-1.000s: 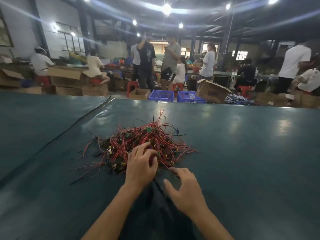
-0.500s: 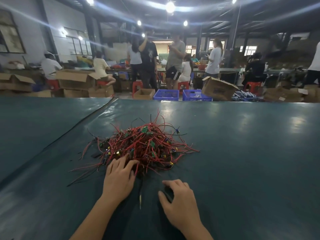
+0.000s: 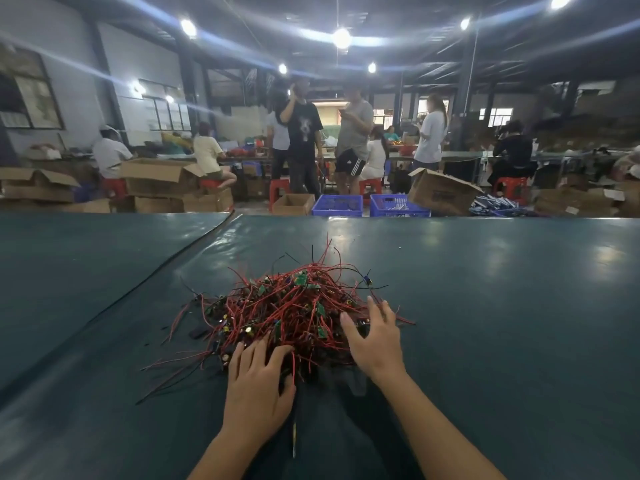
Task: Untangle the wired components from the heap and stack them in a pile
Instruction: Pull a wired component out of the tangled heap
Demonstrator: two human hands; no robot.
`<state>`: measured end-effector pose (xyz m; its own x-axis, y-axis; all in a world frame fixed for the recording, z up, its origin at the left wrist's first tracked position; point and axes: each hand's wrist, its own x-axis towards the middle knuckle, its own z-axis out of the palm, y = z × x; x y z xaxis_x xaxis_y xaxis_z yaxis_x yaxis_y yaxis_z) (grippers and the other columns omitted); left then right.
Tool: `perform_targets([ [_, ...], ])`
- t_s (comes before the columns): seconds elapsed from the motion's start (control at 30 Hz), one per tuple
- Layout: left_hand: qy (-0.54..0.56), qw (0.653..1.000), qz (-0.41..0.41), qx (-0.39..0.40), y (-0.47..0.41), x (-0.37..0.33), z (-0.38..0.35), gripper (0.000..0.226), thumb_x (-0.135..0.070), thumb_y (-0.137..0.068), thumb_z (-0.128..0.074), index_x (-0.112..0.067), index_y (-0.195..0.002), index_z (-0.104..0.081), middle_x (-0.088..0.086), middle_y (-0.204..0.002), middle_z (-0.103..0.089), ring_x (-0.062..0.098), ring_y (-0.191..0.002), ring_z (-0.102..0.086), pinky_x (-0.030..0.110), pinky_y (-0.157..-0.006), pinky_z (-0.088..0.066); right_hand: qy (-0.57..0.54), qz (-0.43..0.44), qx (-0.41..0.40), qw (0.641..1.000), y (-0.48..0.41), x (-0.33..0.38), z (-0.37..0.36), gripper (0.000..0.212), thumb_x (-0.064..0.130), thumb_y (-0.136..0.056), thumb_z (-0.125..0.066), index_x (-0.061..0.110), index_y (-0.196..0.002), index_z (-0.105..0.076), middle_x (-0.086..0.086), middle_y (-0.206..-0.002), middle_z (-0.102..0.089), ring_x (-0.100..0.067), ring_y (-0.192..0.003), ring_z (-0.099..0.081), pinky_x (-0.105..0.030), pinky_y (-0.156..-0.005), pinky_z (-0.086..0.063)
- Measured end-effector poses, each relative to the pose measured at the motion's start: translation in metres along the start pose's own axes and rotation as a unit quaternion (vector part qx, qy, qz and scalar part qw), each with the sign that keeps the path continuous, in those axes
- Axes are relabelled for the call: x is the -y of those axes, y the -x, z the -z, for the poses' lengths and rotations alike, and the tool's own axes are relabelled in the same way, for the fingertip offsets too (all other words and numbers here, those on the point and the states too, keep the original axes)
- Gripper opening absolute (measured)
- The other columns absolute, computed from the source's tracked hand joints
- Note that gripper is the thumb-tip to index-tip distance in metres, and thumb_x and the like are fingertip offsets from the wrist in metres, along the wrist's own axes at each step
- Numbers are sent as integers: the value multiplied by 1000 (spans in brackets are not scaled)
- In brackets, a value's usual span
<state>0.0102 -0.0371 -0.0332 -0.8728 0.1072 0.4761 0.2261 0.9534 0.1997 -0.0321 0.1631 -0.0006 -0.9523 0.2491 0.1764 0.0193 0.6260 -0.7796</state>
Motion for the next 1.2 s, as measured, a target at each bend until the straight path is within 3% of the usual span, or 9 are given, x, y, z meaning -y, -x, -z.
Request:
perform_targets([
  [0.1,6,1000,0,-11,0,-1,-1,39,-25,-77,-71,-25,-115,-65,7,-117,-64,32,-122,-54,50,-115,-27,58,-21,60,996,-13,2,-15,85,72,-86,-46,26,-155,-22,-4,-164,-5,-29,-149,-15,-46,-115,-28],
  [0.2,16,999,9,-26,-1,-1,-1,37,-22,-76,-71,-24,-112,-65,6,-116,-64,31,-121,-54,49,-114,-27,58,-7,65,996,-14,9,-32,84,70,-85,-50,20,-150,-32,-7,-157,-30,-26,-142,-31,-43,-114,-34],
  [0.53,35,988,139,-63,-6,9,18,26,-25,-83,-66,-20,-108,-62,10,-140,-50,27,-134,-40,47,-118,-13,-5,42,125,991,2,34,-52,71,68,-89,-45,20,-141,-47,-3,-142,-48,-22,-133,-41,-41,-108,-39],
  [0.63,100,978,82,-162,-6,0,28,31,-14,-78,-65,-17,-108,-60,13,-140,-46,29,-127,-41,51,-111,-24,-213,-27,-16,977,0,41,-35,46,63,-93,-42,23,-88,-63,4,-91,-65,-12,-87,-59,-29,-72,-48],
  [0.77,174,949,-95,-245,-1,-18,34,25,-25,-81,-53,-23,-106,-54,4,-122,-59,19,-113,-52,32,-99,-33,-117,2,-262,958,-6,40,-22,22,40,-94,-56,23,-95,-69,6,-98,-68,-17,-97,-56,-36,-90,-43],
  [0.87,171,964,-156,-130,4,-29,27,21,-31,-86,-51,-21,-99,-65,-6,-105,-65,13,-99,-59,29,-87,-43,-7,57,-43,997,-18,46,-25,26,37,-92,-60,23,-111,-70,4,-108,-69,-13,-94,-57,-29,-83,-46],
  [0.97,127,981,-147,10,6,-28,15,29,-39,-94,-40,-21,-103,-62,-8,-103,-59,13,-95,-50,31,-87,-43,-34,2,164,986,-22,57,-36,52,41,-91,-61,18,-137,-54,-3,-133,-58,-15,-106,-55,-24,-87,-47],
  [1.1,174,975,-132,36,6,-25,8,29,-39,-96,-40,-24,-111,-60,-11,-106,-56,9,-95,-46,25,-85,-35,-11,-14,157,987,-19,55,-44,53,47,-90,-57,23,-137,-54,-4,-139,-54,-27,-129,-48,-47,-108,-41],
  [1.2,183,975,-124,35,7,-25,8,20,-35,-97,-44,-22,-104,-59,-11,-98,-54,9,-90,-45,23,-82,-34,-93,0,52,994,-17,49,-31,24,43,-92,-59,24,-98,-73,-2,-113,-65,-18,-106,-58,-43,-99,-46],
])
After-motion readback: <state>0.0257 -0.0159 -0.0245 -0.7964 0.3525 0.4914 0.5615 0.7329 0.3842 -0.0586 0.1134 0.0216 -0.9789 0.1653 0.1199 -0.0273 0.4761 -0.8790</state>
